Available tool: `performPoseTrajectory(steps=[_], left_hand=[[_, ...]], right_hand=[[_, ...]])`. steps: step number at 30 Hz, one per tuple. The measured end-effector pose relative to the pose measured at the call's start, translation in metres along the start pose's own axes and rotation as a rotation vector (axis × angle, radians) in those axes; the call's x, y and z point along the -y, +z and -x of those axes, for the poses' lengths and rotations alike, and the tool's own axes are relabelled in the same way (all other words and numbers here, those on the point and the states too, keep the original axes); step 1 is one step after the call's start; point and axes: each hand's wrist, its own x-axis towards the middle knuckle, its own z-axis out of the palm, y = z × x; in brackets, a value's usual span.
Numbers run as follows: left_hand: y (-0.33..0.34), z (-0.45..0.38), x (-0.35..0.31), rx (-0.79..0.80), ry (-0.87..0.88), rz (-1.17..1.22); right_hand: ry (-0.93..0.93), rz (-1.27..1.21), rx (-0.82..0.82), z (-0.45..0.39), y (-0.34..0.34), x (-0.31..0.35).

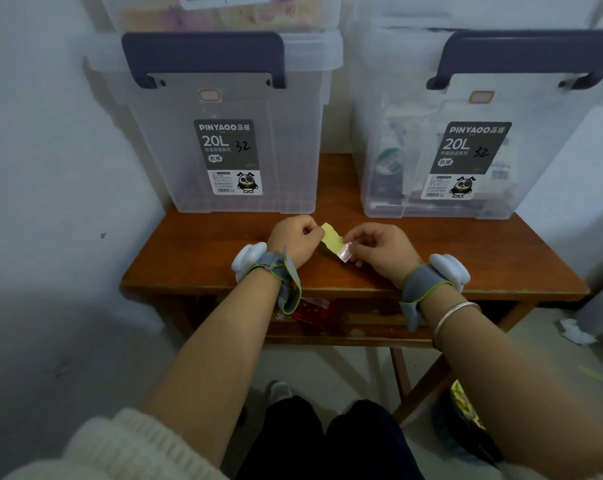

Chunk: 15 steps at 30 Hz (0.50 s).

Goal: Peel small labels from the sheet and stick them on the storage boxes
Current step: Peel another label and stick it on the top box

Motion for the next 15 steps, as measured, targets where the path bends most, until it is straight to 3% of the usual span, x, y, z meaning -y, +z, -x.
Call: performPoseTrajectory(steps=[15], left_hand=[[-0.0041,-0.0024,0.0036,0.101,0.049,0.065]], right_hand=[[-0.065,-0.021,-0.004,-0.0004,0.0013,-0.001]])
